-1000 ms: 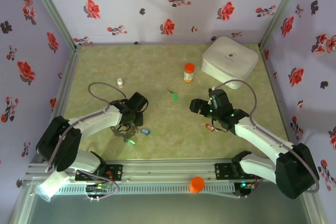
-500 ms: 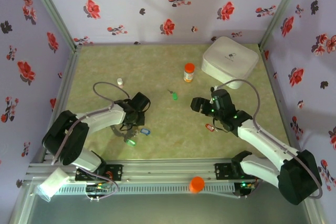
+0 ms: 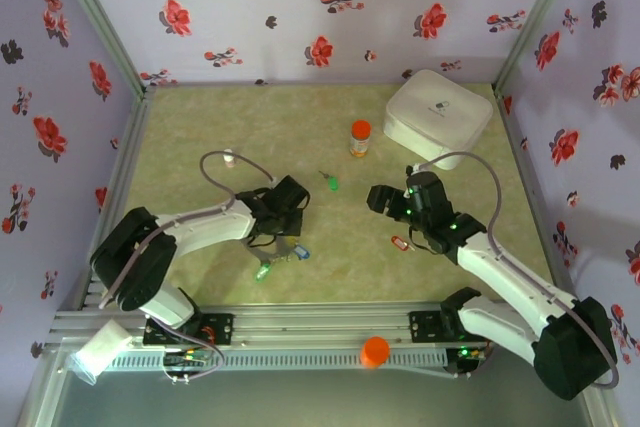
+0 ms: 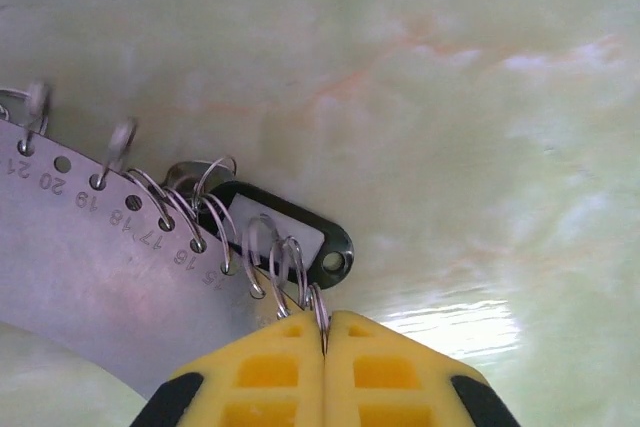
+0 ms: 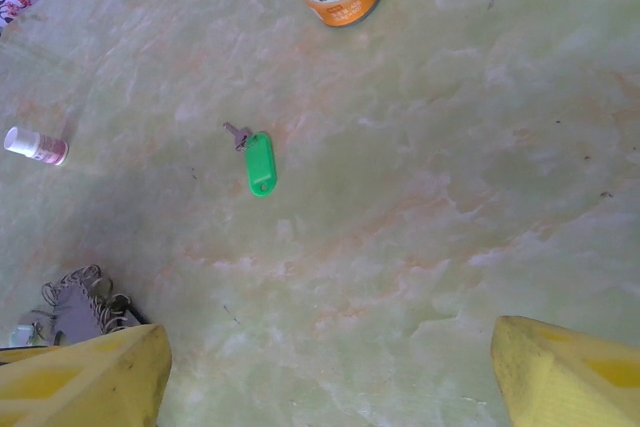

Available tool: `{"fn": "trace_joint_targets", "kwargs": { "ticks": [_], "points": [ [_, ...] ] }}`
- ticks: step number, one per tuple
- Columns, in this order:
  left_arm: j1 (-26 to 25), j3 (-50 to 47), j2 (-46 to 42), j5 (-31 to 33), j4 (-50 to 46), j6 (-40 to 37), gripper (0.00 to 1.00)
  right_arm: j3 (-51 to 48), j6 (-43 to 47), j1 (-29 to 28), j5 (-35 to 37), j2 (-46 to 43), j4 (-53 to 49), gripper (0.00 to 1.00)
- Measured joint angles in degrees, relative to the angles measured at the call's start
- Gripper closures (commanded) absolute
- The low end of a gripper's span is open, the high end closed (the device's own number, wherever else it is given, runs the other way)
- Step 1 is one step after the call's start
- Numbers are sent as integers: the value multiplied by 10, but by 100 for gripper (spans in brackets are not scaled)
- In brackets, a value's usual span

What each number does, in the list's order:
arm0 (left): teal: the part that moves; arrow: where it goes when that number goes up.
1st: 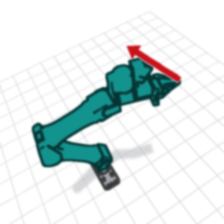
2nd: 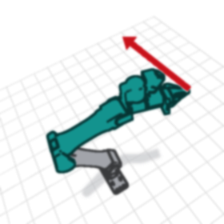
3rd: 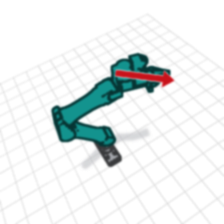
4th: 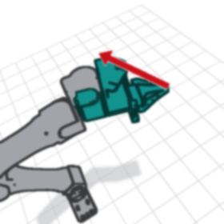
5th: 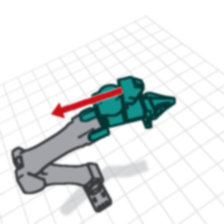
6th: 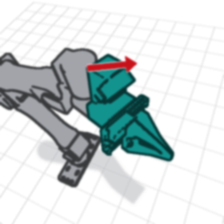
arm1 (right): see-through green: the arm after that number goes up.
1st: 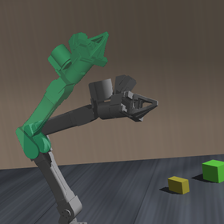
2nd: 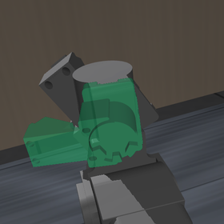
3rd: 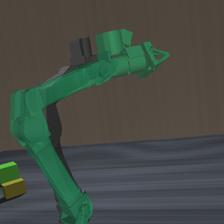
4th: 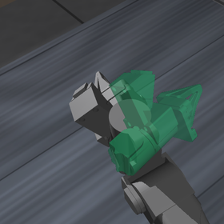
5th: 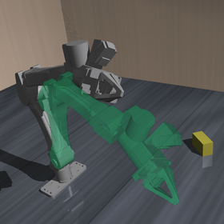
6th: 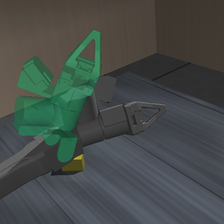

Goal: Put the keys on the keyring

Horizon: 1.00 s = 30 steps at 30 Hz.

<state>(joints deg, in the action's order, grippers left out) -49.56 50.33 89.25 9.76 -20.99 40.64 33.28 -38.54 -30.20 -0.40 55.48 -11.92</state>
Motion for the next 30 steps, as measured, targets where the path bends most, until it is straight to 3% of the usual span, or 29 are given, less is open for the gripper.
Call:
{"fn": "trace_joint_targets", "kwargs": {
  "ticks": [9,12,18,26,30],
  "points": [
    [-22,21,48,-22,64,26,86,0,5,-2,4,12,0,18],
    [-23,21,49,-25,73,25,74,0,6,-7,10,17,0,18],
    [-20,25,40,-21,67,-3,60,0,11,-27,18,32,-2,18],
    [-12,11,-116,12,48,-35,56,0,9,-83,28,42,-12,19],
    [-43,2,-179,39,0,-37,57,0,5,-93,28,55,-5,19]
  ]
}}
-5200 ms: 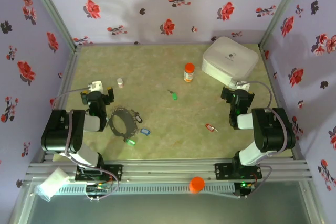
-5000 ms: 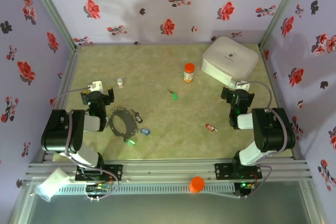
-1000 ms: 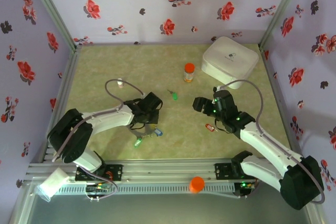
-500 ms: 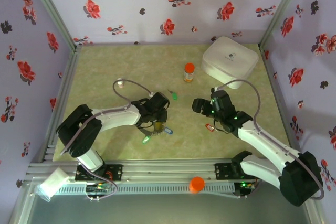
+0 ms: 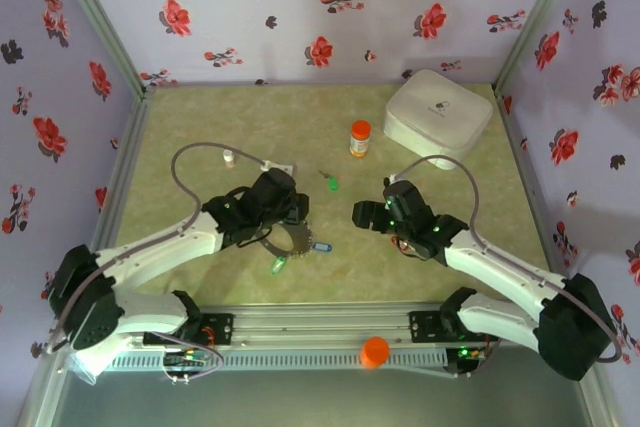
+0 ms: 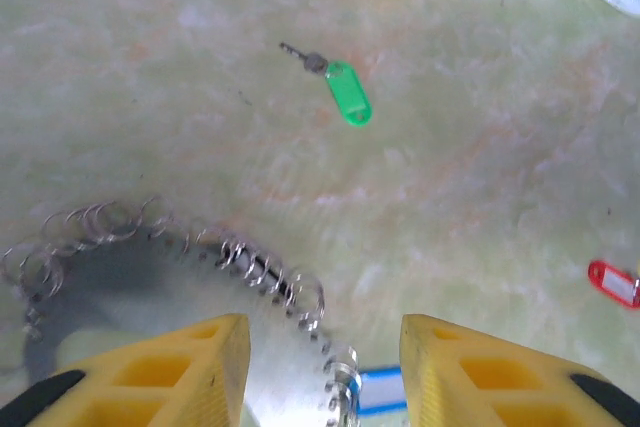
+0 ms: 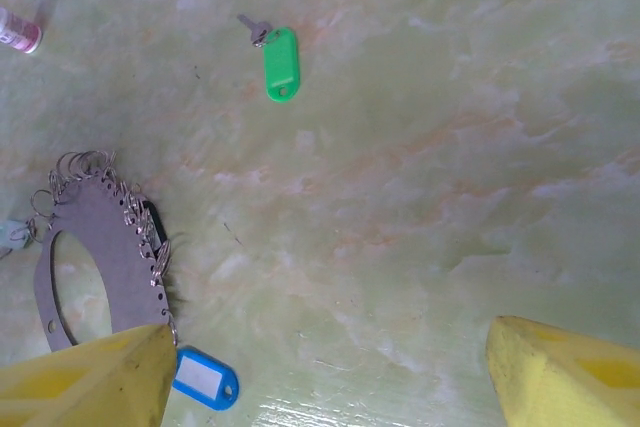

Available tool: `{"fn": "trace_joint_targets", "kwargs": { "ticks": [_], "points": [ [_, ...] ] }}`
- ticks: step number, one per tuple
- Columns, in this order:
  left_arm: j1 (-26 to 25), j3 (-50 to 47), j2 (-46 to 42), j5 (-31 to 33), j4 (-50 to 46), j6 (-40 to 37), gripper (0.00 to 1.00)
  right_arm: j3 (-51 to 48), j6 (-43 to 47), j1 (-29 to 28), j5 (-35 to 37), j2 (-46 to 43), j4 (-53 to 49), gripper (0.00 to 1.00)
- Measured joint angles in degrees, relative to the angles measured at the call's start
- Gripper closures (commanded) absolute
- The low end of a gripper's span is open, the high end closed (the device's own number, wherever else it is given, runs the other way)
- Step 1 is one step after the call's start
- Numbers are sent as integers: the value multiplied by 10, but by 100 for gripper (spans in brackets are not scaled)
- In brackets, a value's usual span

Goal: Put the keys on the keyring

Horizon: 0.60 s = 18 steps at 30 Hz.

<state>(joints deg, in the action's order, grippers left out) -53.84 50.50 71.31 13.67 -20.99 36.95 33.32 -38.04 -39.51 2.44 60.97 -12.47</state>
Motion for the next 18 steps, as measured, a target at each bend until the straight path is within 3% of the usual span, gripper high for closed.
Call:
{"fn": "trace_joint_targets", "kwargs": {
  "ticks": [4,9,18],
  "points": [
    [-71,5,9,17,-82,8,58,0,-1,0,2,28,10,18],
    [-140,64,103,24,-191,17,60,9,0,0,2,40,19,18],
    [-164,99,176,21,-242,14,69,13,0,0,6,25,28,18]
  ]
}}
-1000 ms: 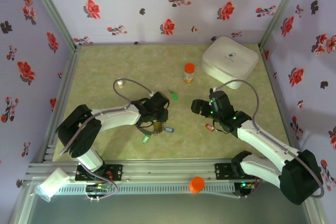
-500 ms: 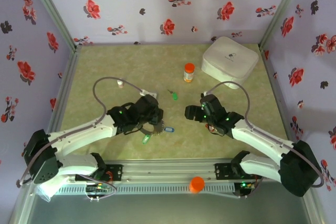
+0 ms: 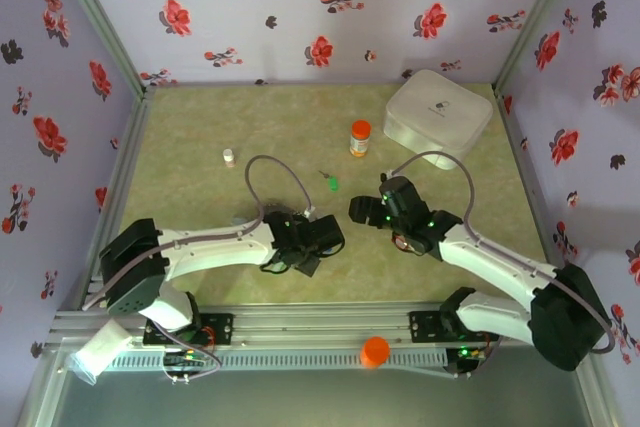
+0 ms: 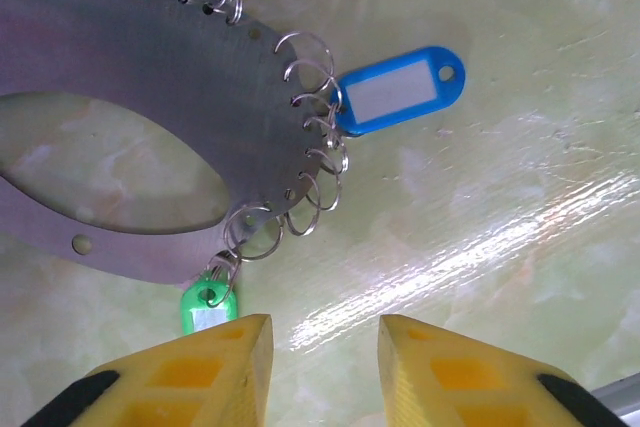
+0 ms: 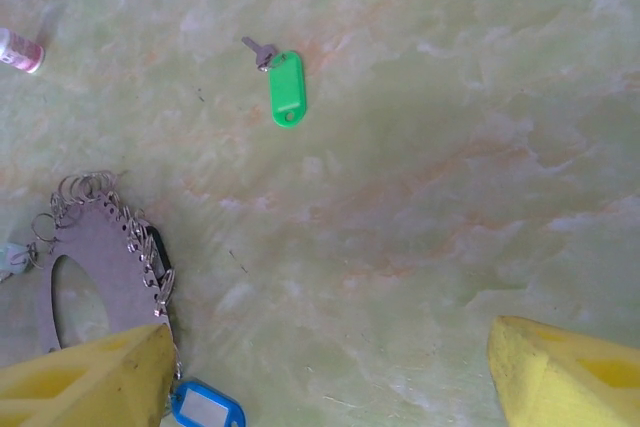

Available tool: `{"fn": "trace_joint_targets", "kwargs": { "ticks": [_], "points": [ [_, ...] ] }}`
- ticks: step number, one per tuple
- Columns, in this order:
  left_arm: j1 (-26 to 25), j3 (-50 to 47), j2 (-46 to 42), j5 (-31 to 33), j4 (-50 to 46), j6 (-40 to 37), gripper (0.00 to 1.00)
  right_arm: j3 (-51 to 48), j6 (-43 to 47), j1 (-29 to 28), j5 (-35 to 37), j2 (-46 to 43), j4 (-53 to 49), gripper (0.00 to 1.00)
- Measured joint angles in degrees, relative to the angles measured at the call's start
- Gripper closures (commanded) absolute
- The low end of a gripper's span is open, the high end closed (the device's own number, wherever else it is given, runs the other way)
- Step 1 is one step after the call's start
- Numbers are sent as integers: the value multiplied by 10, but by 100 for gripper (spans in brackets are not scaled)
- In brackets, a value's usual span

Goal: Put the keys on the keyring

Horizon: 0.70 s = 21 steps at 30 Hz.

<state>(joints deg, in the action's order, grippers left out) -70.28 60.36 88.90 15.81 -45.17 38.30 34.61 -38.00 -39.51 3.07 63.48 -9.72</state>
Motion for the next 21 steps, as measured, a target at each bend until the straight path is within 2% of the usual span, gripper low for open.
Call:
{"fn": "trace_joint_targets", "kwargs": {
  "ticks": [11,21],
  "points": [
    [38,-12,28,-30,38,-12,69,-6,-1,0,7,-16,1,18],
    [49,-12,62,-45,54,-21,74,-10,-1,0,10,-16,2,18]
  ]
}}
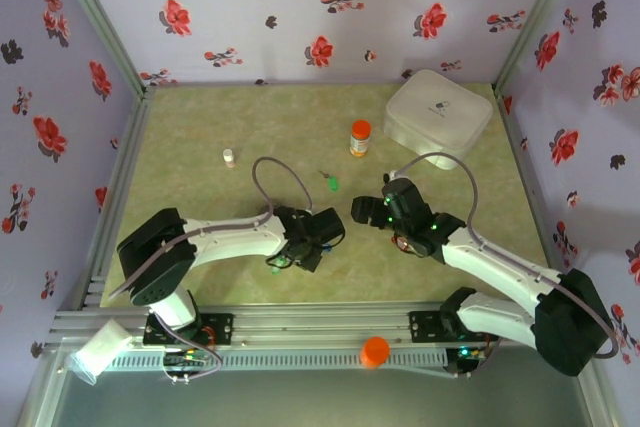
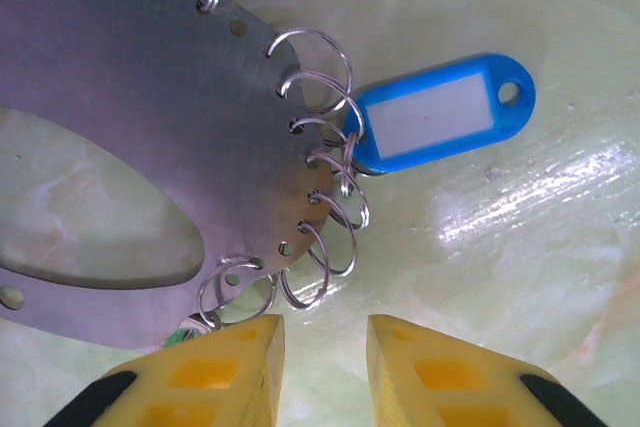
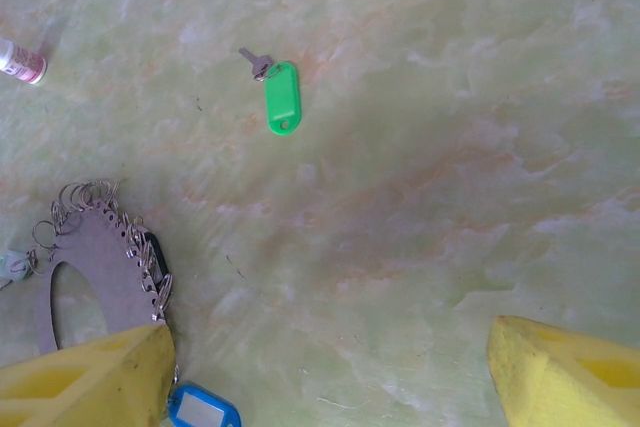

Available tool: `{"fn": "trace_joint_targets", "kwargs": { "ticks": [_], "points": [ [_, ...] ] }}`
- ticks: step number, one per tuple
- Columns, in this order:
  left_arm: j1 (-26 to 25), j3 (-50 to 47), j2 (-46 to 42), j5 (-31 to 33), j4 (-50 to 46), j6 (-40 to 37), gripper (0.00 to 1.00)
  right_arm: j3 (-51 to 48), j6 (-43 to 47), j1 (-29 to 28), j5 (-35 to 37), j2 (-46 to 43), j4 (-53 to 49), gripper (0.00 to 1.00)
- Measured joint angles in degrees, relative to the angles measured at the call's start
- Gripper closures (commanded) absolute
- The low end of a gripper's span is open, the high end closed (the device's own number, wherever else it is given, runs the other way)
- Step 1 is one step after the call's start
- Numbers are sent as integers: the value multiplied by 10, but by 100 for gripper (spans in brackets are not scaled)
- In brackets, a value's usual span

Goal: Put the keys on the keyring

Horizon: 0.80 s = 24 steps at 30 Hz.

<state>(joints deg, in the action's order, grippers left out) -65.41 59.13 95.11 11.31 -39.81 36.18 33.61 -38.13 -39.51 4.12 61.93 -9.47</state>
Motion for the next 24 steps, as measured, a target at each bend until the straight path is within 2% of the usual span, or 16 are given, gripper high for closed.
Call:
{"fn": "trace_joint_targets", "kwargs": {
  "ticks": [24],
  "points": [
    [12,1,40,2,8,-15,87,0,0,0,3,0,2,18]
  ]
}}
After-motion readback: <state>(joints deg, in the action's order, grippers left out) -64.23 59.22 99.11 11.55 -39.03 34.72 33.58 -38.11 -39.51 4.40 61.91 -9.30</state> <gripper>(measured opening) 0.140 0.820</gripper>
